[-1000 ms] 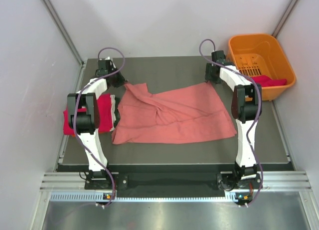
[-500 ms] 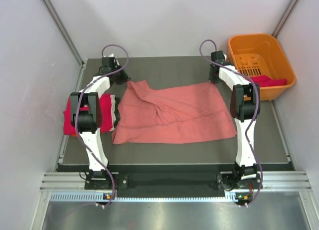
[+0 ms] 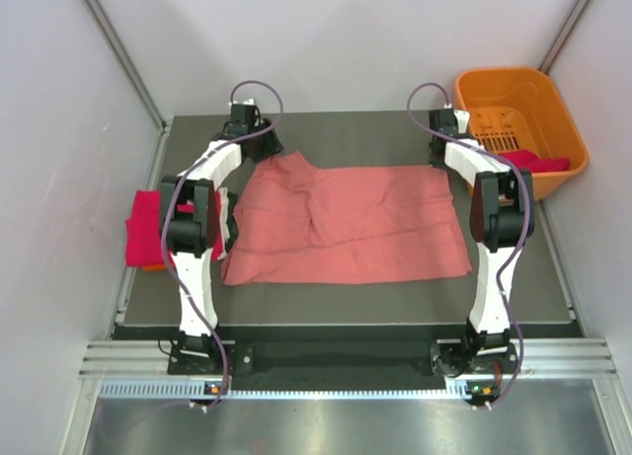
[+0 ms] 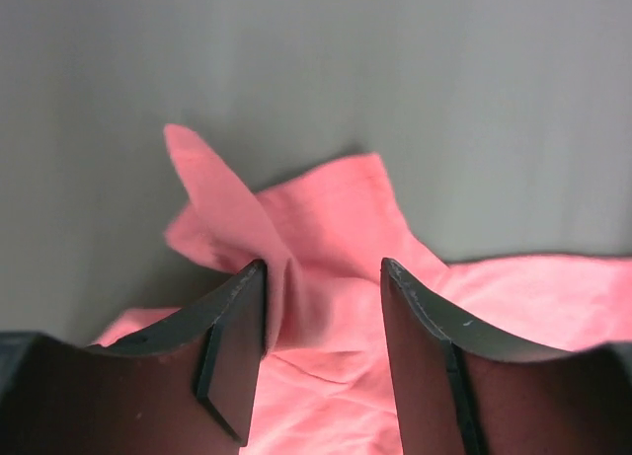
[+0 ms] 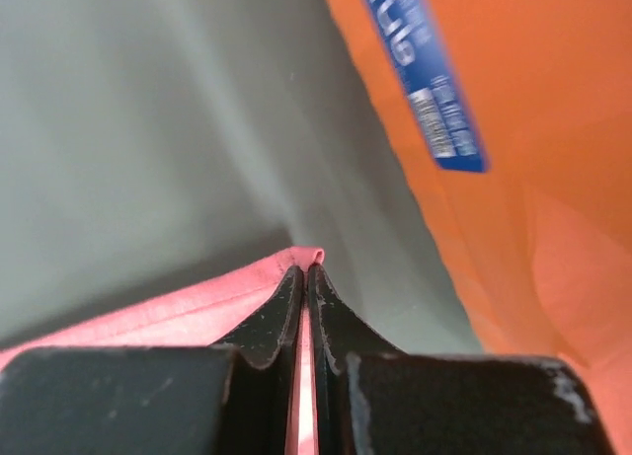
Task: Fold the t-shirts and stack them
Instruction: Fold the tshirt
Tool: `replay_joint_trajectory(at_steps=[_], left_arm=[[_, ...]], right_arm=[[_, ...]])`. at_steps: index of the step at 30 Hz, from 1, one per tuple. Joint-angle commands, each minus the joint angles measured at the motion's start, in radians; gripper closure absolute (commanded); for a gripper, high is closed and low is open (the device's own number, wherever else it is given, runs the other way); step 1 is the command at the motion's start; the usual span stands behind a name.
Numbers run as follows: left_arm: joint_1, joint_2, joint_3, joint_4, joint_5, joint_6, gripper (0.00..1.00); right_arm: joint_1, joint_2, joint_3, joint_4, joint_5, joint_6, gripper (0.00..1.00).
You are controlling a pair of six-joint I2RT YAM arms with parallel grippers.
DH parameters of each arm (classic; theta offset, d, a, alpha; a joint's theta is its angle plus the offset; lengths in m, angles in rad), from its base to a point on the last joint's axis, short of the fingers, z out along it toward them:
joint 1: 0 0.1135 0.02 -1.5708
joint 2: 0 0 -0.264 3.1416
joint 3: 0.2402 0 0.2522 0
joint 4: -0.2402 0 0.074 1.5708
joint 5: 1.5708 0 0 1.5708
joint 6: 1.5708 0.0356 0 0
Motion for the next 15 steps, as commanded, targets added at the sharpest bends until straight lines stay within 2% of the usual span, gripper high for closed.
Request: replay_joint_trajectory(at_steps=[1,3,9,12,15], left_arm=[[0.027,0.016,0.095,-0.035,-0.069,0.034,0.46],[0.041,0.056,0.181,-0.115,-0.117,0.035,0.46],[0.069,0.19,0.336,-0.221,-0.141,0.057,0.46],[0.067,0.242,0.382,-0.259,-0.103,0.066,0.47],[0.069,0.264,0.381,-0.227,-0.019,0.063,0.47]], right_arm=[[-0.034,-0.062,-0.003,0.068,0.065,0.053,1.0],[-0.035,-0.061,-0.004,0.071,0.04,0.055,1.0],[-0.034,-0.067,-0.009,0.086,0.006,0.052,1.0],[-0.032,-0.067,-0.003,0.083,-0.001,0.05,1.0],[-0.032,-0.067,0.0,0.08,-0.004,0.047,1.0]])
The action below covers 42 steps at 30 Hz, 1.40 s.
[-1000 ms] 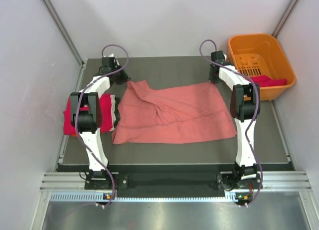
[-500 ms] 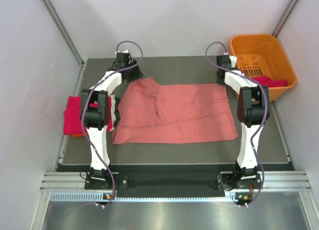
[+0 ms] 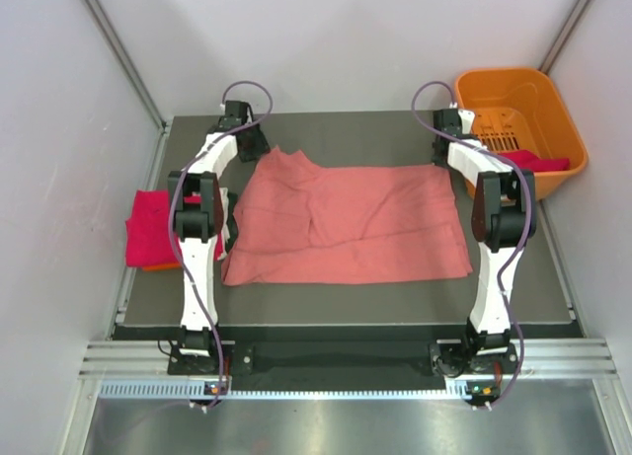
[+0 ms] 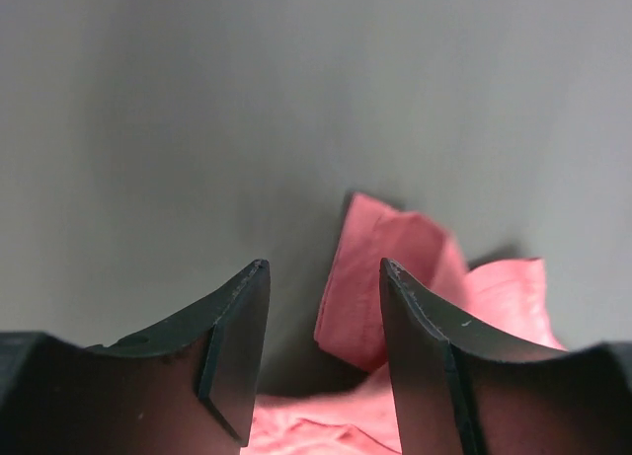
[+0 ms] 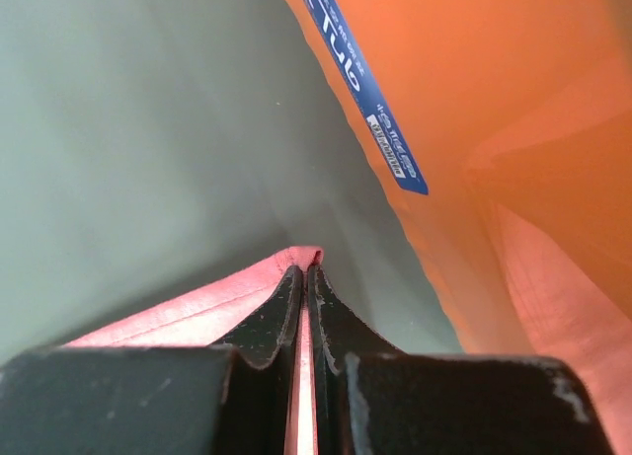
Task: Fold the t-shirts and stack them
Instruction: Fold the tshirt
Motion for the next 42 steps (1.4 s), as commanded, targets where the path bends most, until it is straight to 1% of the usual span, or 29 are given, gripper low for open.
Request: replay_joint_trajectory(at_steps=[1,6,11,14,15,17,18,21,28,32,36,39,42], left_arm=[[-0.005,0.026,0.044,-0.011,0.089,0.016,0.47],[0.007,0.04,0.026,0.075,0.233,-0.05,0.47],[0.027,0.005,-0.023,0.123,0.236,-0.101,0.46],[0.061,-0.035,-0.091,0.158,0.226,-0.171,0.45],[0.07,-0.064,-0.148,0.208,0.229,-0.212,0.45],[0.076,-0.093,-0.204,0.251,0.229,-0.243,0.44],[0.102,-0.113,-0.233,0.261,0.226,-0.251,0.44],[0.103,-0.127,-0.244,0.264,0.223,-0.251,0.43],[0.107,-0.141,-0.276,0.351,0.334,-0.293,0.4],[0.107,-0.141,-0.304,0.415,0.422,-0.314,0.39],[0.109,-0.177,-0.364,0.533,0.453,-0.335,0.39],[0.107,-0.194,-0.399,0.587,0.488,-0.337,0.39],[0.106,-0.191,-0.385,0.574,0.499,-0.319,0.38]], right_arm=[[-0.015,-0.062,0.011,0.037,0.0,0.012,1.0],[-0.015,-0.062,0.012,0.034,-0.014,0.011,1.0],[-0.015,-0.062,0.009,0.033,-0.024,0.009,1.0],[-0.014,-0.065,0.008,0.033,-0.032,0.009,1.0],[-0.014,-0.064,0.009,0.033,-0.034,0.008,1.0],[-0.012,-0.065,0.008,0.033,-0.035,0.009,1.0],[-0.012,-0.065,0.009,0.034,-0.037,0.008,1.0],[-0.012,-0.064,0.009,0.033,-0.041,0.006,1.0],[-0.011,-0.064,0.009,0.034,-0.05,0.006,1.0],[-0.012,-0.061,0.011,0.033,-0.064,0.002,1.0],[-0.009,-0.061,0.011,0.033,-0.075,0.0,1.0],[-0.009,-0.058,0.012,0.031,-0.08,-0.001,1.0],[-0.009,-0.056,0.015,0.031,-0.084,-0.001,1.0]])
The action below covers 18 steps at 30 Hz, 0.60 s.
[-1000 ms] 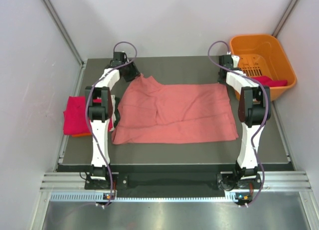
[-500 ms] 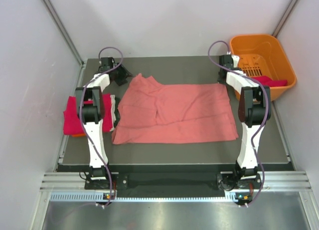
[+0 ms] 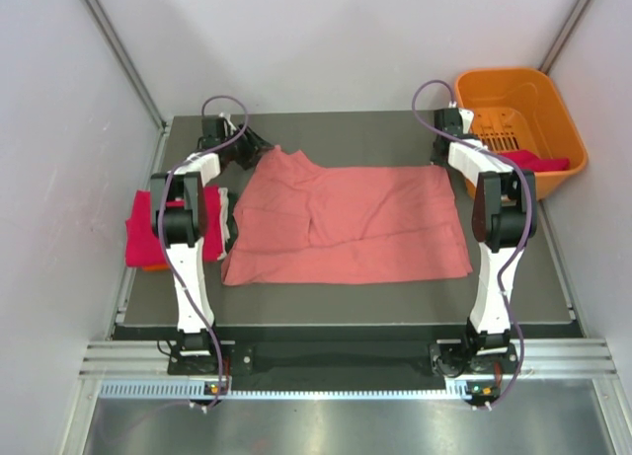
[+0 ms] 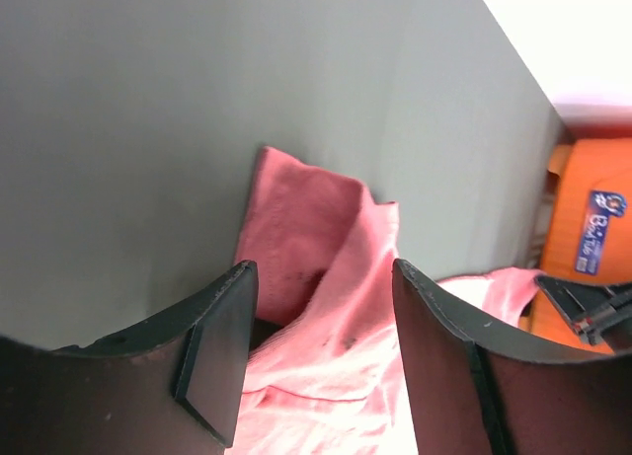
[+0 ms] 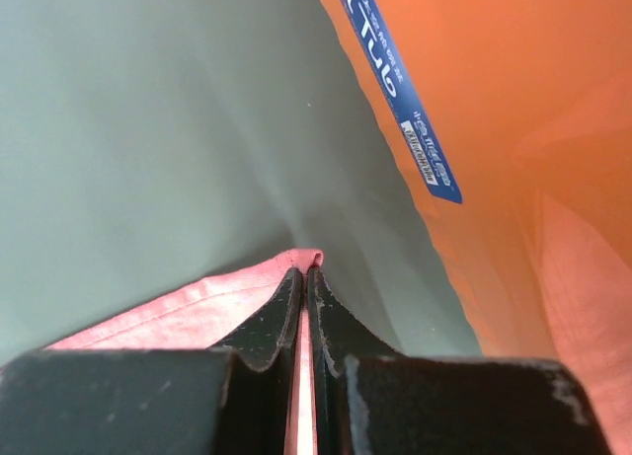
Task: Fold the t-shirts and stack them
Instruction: Fold the tshirt
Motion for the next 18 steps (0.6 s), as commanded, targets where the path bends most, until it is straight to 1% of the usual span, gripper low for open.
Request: replay_joint_trajectory(at_steps=[1,4,7,8,10,12,13,14,15,16,18], left_arm=[[-0.002,-0.078,0.01,0.08,0.053,0.016,0.38],[-0.007,-0.079,0.017,0.065,0.059,0.047,0.4],[-0.019,-0.065,0.052,0.027,0.06,0.082,0.43],[-0.02,-0.047,0.083,-0.023,0.057,0.097,0.45],[-0.019,-0.026,0.118,-0.068,0.054,0.113,0.45],[-0.02,0.0,0.16,-0.116,0.051,0.132,0.48],[-0.019,0.007,0.169,-0.122,0.05,0.139,0.51],[-0.046,0.013,0.18,-0.125,0.048,0.148,0.54],[-0.048,0.014,0.184,-0.128,0.048,0.152,0.65],[-0.048,0.014,0.187,-0.13,0.048,0.156,0.71],[-0.048,0.005,0.186,-0.13,0.05,0.166,0.77]], right_arm=[[-0.007,-0.053,0.017,0.021,-0.023,0.001,1.0],[-0.007,-0.051,0.02,0.018,-0.024,0.001,1.0],[-0.006,-0.05,0.021,0.018,-0.027,0.0,1.0],[-0.007,-0.048,0.021,0.015,-0.03,0.0,1.0],[-0.006,-0.048,0.024,0.012,-0.03,-0.002,1.0],[-0.006,-0.05,0.026,0.007,-0.034,-0.005,1.0],[-0.004,-0.051,0.027,0.009,-0.035,-0.003,1.0],[-0.003,-0.051,0.031,0.004,-0.035,-0.006,1.0],[-0.001,-0.053,0.032,0.001,-0.038,-0.008,1.0],[0.0,-0.051,0.038,0.0,-0.04,-0.008,1.0],[0.006,-0.056,0.046,-0.013,-0.044,-0.011,1.0]])
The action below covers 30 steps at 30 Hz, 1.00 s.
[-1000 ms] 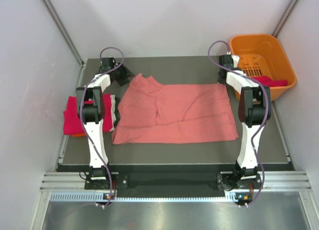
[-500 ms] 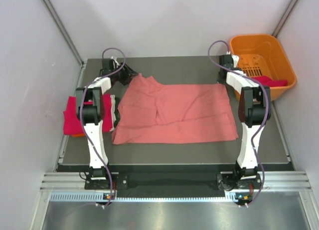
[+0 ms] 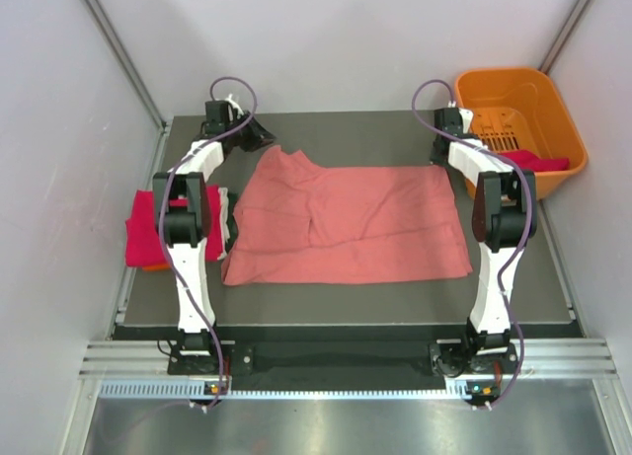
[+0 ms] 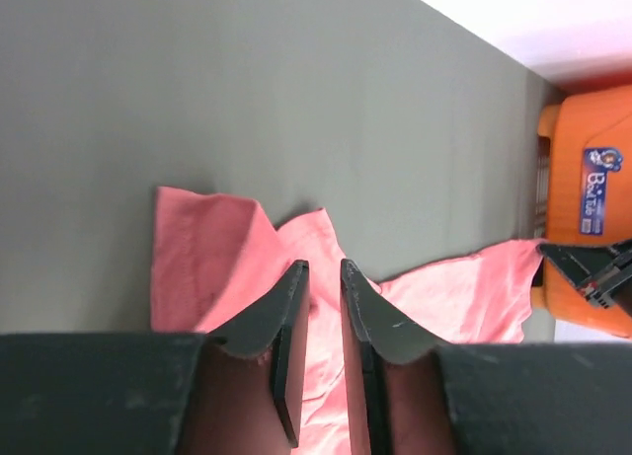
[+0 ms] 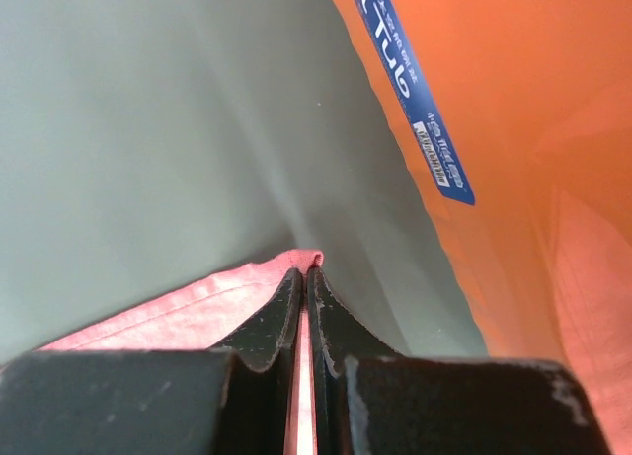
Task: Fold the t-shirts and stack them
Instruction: Fold the tshirt
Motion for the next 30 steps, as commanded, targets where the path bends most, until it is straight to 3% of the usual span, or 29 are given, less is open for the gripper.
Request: replay_joint_trajectory(at_steps=[1,2,4,5,15,20,30], left_arm=[[-0.013,0.002,0.03,-0.027,0.017,0.047,0.76],[-0.013,0.003,0.034,-0.036,0.011,0.058,0.73],[-0.019,0.006,0.059,-0.101,-0.041,0.1,0.53],[-0.022,0.008,0.062,-0.118,-0.066,0.114,0.51],[-0.035,0.009,0.062,-0.176,-0.143,0.176,0.51],[-0.042,-0.027,0.036,-0.179,-0.23,0.211,0.45],[-0.041,-0.012,0.054,-0.204,-0.253,0.225,0.41]], right_arm=[[0.006,-0.059,0.043,-0.014,-0.025,-0.01,1.0],[0.008,-0.06,0.043,-0.015,-0.024,-0.012,1.0],[0.008,-0.062,0.045,-0.017,-0.025,-0.013,1.0],[0.008,-0.065,0.043,-0.021,-0.024,-0.013,1.0],[0.008,-0.06,0.051,-0.024,-0.03,-0.015,1.0],[0.008,-0.057,0.051,-0.026,-0.033,-0.013,1.0],[0.008,-0.054,0.054,-0.031,-0.044,-0.015,1.0]])
